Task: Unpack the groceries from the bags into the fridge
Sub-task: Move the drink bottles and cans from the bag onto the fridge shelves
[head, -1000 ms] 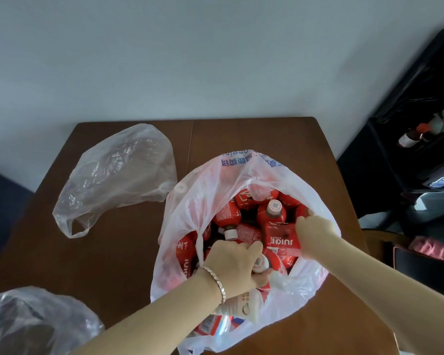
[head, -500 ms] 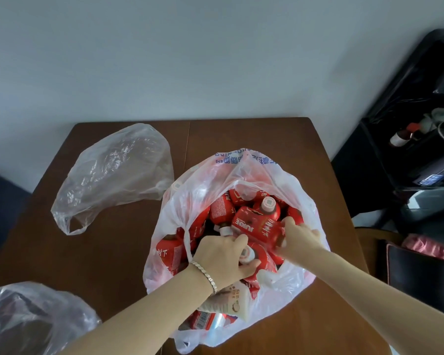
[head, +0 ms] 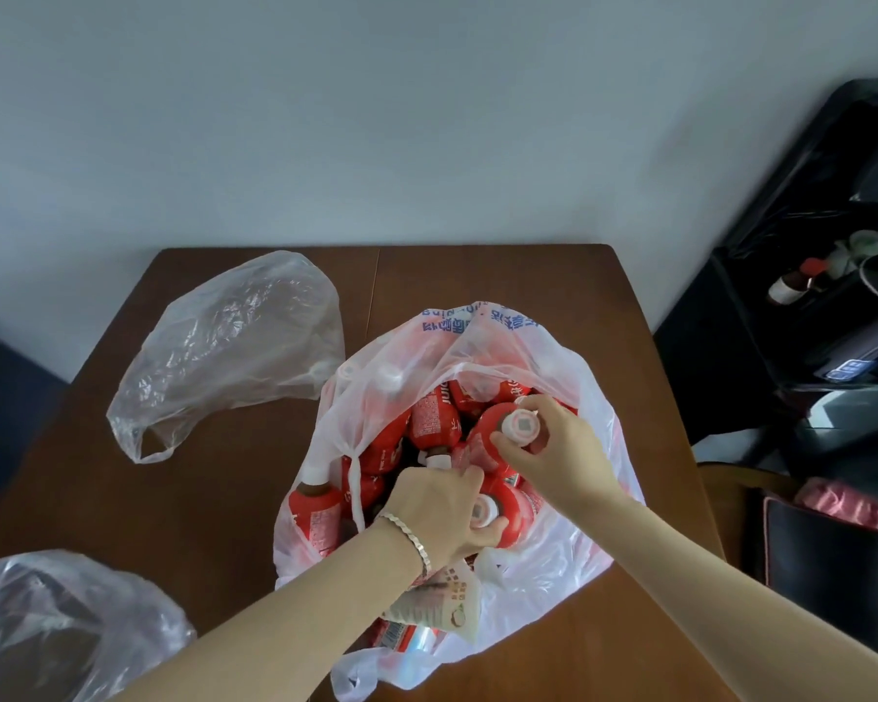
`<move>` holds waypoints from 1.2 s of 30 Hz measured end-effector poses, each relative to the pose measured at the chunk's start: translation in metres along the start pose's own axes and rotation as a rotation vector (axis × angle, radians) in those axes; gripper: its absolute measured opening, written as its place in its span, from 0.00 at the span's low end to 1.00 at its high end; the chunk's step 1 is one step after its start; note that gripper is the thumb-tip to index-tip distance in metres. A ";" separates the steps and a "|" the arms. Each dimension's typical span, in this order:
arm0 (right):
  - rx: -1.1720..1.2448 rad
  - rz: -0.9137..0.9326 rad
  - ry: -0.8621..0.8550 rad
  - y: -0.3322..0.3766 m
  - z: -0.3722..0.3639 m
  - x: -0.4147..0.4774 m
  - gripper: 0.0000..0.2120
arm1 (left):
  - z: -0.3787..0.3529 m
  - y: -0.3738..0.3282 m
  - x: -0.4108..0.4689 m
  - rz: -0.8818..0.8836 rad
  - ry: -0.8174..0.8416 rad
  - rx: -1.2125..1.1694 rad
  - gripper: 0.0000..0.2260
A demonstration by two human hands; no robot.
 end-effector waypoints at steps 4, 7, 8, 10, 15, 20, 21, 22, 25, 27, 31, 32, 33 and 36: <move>-0.010 0.032 -0.119 0.019 0.029 -0.003 0.14 | 0.020 0.005 0.002 0.112 -0.010 -0.040 0.22; -0.094 0.096 -0.160 0.040 0.050 -0.010 0.15 | 0.052 0.014 0.002 0.146 -0.204 -0.130 0.17; -0.127 0.109 -0.185 0.047 0.057 -0.012 0.15 | 0.067 0.016 0.002 0.146 -0.272 -0.146 0.17; -0.191 0.129 -0.243 0.062 0.073 -0.019 0.16 | 0.089 0.019 0.001 0.130 -0.268 -0.149 0.16; -0.392 0.112 -0.292 0.090 0.102 -0.050 0.16 | 0.141 0.018 0.001 -0.035 -0.286 -0.100 0.18; -0.424 -0.135 -0.336 0.097 0.120 -0.112 0.14 | 0.173 -0.010 -0.008 -0.312 -0.267 -0.026 0.22; -0.427 -0.186 -0.355 0.097 0.123 -0.129 0.13 | 0.179 -0.020 -0.013 -0.383 -0.281 -0.017 0.22; -0.432 -0.241 -0.375 0.097 0.125 -0.148 0.14 | 0.183 -0.034 -0.019 -0.454 -0.280 -0.011 0.22; -0.419 -0.425 -0.448 0.090 0.133 -0.212 0.16 | 0.190 -0.085 -0.042 -0.664 -0.252 -0.016 0.21; -0.421 -0.545 -0.521 0.083 0.139 -0.263 0.16 | 0.191 -0.128 -0.063 -0.796 -0.243 -0.007 0.20; -0.477 -0.762 -0.708 0.076 0.153 -0.384 0.20 | 0.184 -0.229 -0.127 -1.072 -0.266 0.028 0.19; -0.489 -0.819 -0.744 0.077 0.156 -0.417 0.19 | 0.182 -0.256 -0.149 -1.142 -0.272 0.031 0.19; -0.493 -0.881 -0.776 0.077 0.158 -0.450 0.18 | 0.180 -0.280 -0.171 -1.213 -0.277 0.030 0.18; -0.484 -1.053 -0.901 0.082 0.159 -0.559 0.17 | 0.171 -0.357 -0.249 -1.424 -0.302 0.033 0.18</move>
Point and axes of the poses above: each hand's wrist, its own x-axis towards the middle knuckle, its own z-axis out of the back of the hand, y = z × x, the point moved 5 cm from there along x, towards the middle knuckle, and after that the axes turned 3 degrees about z, right-handed, at the moved point
